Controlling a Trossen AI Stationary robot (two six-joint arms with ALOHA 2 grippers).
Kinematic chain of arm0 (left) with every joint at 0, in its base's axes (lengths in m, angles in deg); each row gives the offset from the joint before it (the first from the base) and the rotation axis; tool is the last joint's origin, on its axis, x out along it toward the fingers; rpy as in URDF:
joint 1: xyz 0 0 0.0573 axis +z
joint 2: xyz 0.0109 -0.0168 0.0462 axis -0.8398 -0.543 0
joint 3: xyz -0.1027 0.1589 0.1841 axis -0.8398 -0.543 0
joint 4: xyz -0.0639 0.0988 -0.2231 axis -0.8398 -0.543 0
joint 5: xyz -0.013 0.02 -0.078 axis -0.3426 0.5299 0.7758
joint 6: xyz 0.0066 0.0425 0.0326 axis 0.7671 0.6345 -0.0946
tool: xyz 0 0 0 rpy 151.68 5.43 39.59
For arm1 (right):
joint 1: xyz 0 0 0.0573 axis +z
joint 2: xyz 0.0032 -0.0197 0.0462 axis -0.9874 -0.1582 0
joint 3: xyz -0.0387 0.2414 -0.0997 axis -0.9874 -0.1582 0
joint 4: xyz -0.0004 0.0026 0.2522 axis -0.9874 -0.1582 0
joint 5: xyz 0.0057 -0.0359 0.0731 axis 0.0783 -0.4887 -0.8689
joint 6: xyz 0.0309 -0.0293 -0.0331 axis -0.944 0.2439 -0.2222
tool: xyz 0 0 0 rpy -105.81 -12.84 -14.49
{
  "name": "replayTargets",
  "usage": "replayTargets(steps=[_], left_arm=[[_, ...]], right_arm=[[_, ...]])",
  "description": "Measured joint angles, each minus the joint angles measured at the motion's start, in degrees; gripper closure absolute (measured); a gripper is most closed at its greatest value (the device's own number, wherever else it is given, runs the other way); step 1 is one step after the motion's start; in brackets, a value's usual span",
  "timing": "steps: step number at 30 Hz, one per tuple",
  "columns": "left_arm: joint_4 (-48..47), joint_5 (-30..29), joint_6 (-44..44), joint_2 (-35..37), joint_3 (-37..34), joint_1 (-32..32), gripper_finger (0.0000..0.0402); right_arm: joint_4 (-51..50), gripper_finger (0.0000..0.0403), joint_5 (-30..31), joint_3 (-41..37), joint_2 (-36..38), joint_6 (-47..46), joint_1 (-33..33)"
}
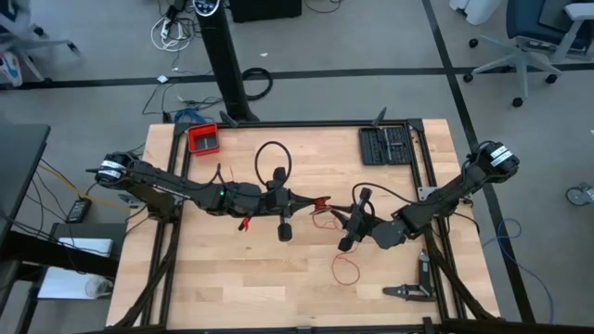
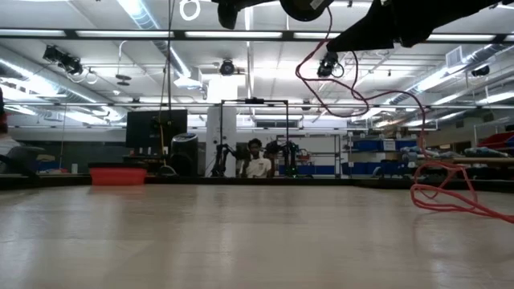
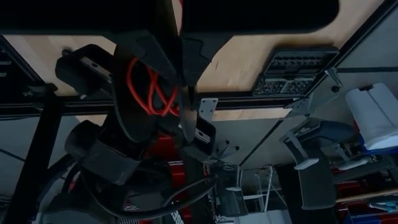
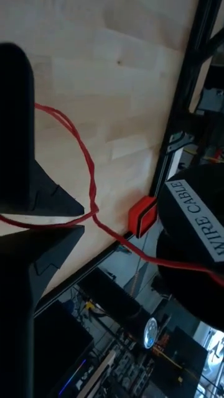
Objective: Coil cords
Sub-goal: Coil the red wire onto the spool
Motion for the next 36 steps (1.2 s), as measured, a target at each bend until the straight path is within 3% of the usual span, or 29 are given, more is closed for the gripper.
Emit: replayTargets(steps=[5,8,13,26,32,34,36], left_arm=[[-0.1,0.0,0.0,0.0,0.0,0.0,0.0396],[1.8,1.8,-0.1,0.0,0.0,0.0,0.0396],[10.3,3.4,0.3,0.0,0.0,0.0,0.0396],[36.1,1.3,12.7,0.0,0.0,0.5,0.0396],[42.1,3.1,15.9,0.1,0.0,0.5,0.0396],[42.0,3.1,16.6,0.2,0.0,0.5,0.0396],[42.3,3.1,16.6,0.2,0.0,0.6,0.0396]], right_arm=[[-0.3,0.0398,0.4,0.0,0.0,-1.4,0.0],[-3.7,0.0399,0.8,0.0,0.0,-7.4,-0.2],[-10.1,0.0401,-1.4,0.0,-1.0,-19.4,-1.2],[-6.2,0.0401,-5.6,0.0,-11.5,-32.1,0.5],[-6.8,0.0400,-7.6,0.0,-12.2,-36.1,2.8],[-6.8,0.0399,-10.2,0.0,-12.2,-37.1,3.3],[-7.0,0.0399,-17.0,0.0,-12.2,-39.0,3.3]])
